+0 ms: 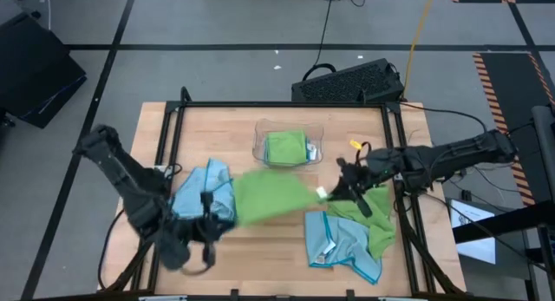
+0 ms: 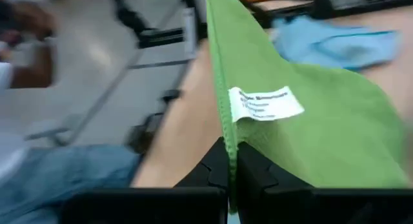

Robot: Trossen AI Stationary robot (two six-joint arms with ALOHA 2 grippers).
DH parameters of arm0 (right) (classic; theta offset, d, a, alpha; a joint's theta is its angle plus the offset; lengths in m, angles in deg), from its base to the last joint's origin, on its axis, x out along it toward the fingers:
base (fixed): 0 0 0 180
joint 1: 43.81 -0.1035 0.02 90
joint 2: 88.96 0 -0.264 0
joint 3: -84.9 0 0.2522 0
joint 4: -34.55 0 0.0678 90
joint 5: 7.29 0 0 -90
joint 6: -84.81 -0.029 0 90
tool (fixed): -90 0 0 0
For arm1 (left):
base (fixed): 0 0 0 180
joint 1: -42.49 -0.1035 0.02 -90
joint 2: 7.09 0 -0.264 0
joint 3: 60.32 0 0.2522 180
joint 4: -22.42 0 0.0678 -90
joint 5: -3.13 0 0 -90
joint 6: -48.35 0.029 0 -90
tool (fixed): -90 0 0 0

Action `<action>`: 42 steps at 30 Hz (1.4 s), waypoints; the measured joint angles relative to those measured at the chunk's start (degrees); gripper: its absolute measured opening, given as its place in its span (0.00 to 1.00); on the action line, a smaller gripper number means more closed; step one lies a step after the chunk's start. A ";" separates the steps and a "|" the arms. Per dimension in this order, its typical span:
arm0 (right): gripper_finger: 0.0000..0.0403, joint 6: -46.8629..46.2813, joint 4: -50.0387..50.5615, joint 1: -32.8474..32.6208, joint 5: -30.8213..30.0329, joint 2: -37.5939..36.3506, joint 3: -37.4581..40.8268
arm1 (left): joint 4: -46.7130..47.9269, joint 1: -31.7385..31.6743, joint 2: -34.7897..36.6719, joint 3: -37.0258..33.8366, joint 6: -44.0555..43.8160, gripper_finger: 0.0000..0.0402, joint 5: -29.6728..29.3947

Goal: Fold microfiber towels
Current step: Fold the left green microfiber cloth

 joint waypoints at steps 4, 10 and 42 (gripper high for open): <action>0.00 -0.90 -7.64 -3.47 1.72 1.55 0.51 | -7.05 5.48 -2.57 -0.09 0.63 0.00 -2.53; 0.00 5.50 -21.08 -1.73 -7.03 4.01 0.01 | -14.50 8.03 -3.26 -0.09 7.14 0.00 -20.82; 0.00 3.60 2.02 -2.99 -4.27 6.35 -12.23 | -12.92 9.88 0.28 -0.09 0.15 0.00 -14.14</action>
